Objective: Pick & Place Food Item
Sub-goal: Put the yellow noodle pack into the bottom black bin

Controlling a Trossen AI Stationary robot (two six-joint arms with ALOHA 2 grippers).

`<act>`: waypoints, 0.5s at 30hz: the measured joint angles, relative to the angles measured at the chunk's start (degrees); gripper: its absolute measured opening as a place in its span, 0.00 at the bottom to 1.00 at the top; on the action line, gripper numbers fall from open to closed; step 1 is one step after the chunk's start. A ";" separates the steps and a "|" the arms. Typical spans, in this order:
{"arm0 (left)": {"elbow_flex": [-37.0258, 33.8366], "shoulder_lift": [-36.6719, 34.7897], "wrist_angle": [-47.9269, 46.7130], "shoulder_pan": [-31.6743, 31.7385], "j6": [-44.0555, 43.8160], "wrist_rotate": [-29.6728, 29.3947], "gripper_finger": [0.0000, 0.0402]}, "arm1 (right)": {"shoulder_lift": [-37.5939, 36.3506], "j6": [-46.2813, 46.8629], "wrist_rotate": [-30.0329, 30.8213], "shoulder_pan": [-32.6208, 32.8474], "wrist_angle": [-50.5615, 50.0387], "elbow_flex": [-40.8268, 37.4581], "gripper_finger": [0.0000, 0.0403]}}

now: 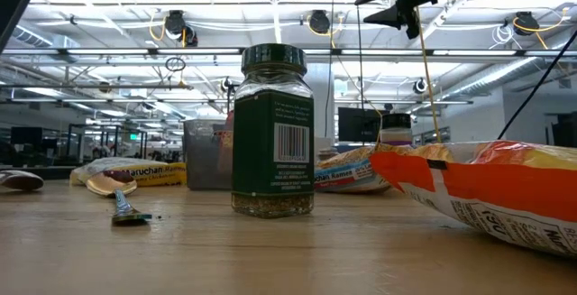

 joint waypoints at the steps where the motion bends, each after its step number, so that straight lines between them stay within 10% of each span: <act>1: -0.02 -0.20 0.76 -0.44 -1.98 -0.50 0.32 | 0.00 0.55 0.00 0.00 -0.03 0.00 0.52; 9: -0.05 -0.77 1.52 -3.32 -1.77 6.64 0.32 | 0.00 3.87 0.00 0.00 -0.34 0.00 0.52; 15: -0.11 -4.28 -6.96 -6.18 6.53 1.14 0.32 | 0.00 6.43 0.02 0.01 -2.29 0.00 0.52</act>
